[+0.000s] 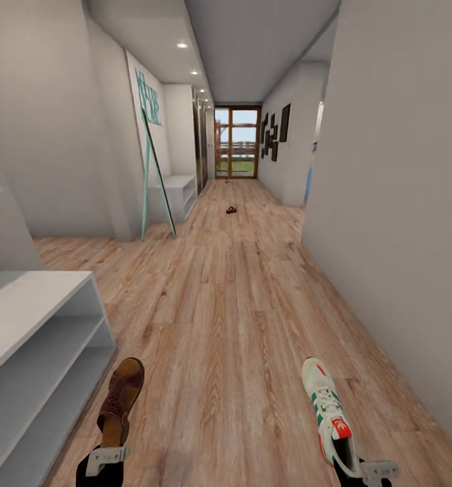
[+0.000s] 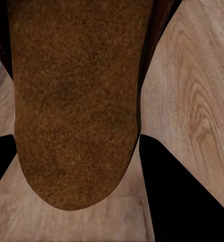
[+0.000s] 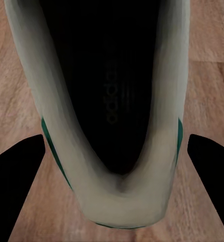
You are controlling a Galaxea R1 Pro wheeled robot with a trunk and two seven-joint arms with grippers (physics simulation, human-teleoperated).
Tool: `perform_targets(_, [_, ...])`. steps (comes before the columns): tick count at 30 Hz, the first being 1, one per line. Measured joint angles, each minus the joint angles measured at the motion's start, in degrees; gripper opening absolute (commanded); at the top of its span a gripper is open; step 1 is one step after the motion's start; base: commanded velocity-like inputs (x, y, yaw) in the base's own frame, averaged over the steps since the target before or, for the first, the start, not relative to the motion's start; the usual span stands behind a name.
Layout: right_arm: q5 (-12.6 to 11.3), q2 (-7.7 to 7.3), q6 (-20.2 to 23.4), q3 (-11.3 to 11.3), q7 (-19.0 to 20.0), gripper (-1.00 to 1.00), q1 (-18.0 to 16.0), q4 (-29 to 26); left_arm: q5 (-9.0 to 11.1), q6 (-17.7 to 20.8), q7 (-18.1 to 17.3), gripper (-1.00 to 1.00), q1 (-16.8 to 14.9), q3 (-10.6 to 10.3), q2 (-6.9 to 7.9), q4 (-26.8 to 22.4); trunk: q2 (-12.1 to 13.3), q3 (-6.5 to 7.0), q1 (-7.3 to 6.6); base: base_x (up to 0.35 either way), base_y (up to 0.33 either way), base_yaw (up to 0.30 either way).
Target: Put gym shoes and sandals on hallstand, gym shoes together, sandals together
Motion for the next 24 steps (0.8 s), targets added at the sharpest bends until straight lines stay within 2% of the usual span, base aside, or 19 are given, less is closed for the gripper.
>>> perform_targets(24, [0.0,0.00,0.0,0.0,0.0,-1.00,0.0,-0.1,0.0,0.0,0.0,-1.00,0.0,0.1,-0.06,0.0,0.0,-0.30,-0.01,0.017,-0.260,0.268])
